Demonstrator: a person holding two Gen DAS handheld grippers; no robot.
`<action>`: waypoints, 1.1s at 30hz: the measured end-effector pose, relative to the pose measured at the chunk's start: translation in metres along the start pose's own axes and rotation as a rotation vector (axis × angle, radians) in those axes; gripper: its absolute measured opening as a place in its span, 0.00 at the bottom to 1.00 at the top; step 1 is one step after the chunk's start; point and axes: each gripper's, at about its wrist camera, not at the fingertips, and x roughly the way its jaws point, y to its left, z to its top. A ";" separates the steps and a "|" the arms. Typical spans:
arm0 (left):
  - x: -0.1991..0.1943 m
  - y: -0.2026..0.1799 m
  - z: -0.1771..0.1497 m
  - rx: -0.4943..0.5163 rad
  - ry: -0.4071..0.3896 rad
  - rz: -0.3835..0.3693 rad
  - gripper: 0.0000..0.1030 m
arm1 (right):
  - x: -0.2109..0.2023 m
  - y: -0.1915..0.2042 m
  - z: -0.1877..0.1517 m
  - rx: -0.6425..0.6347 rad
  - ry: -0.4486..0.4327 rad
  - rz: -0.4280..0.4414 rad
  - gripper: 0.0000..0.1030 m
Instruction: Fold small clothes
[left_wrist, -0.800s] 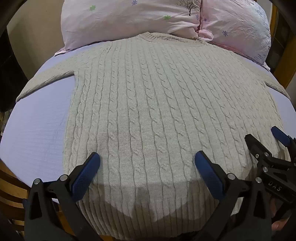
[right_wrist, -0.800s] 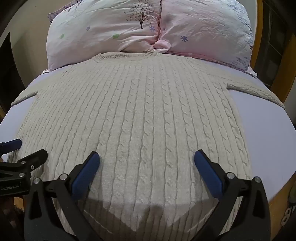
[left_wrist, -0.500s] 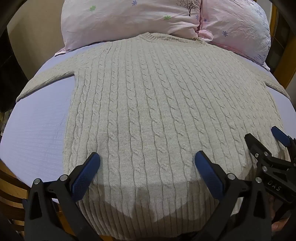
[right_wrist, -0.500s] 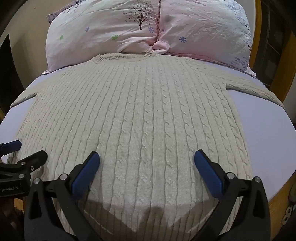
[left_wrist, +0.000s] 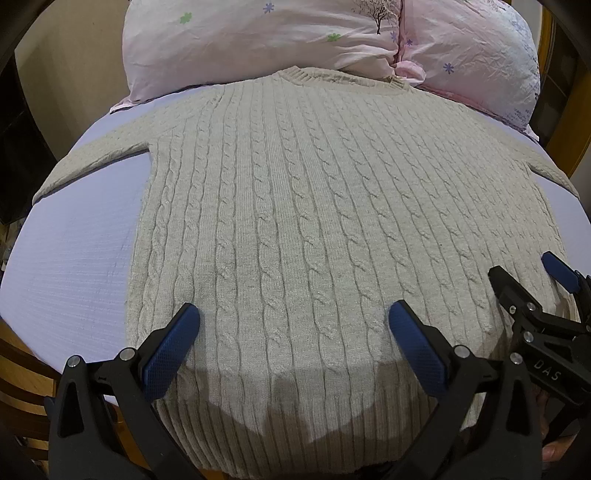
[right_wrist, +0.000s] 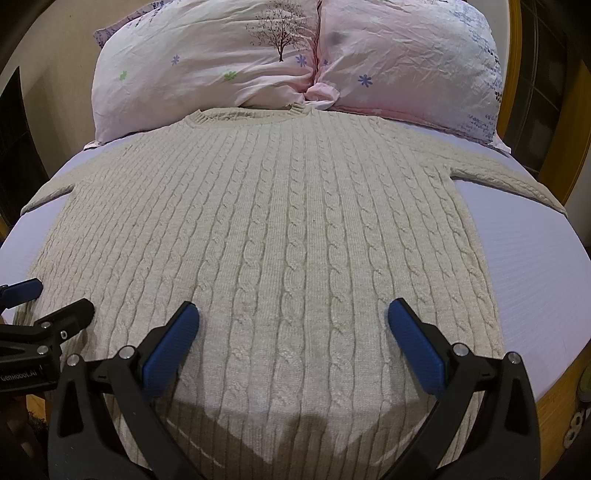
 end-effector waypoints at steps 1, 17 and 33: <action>0.000 0.000 0.000 0.000 -0.001 0.000 0.99 | 0.000 0.000 0.000 0.000 0.000 0.000 0.98; -0.001 0.002 -0.003 0.001 -0.011 0.001 0.99 | -0.001 0.000 0.000 0.000 -0.005 -0.001 0.98; -0.004 0.000 0.003 0.001 -0.018 0.001 0.99 | -0.001 -0.001 0.000 0.000 -0.007 -0.001 0.98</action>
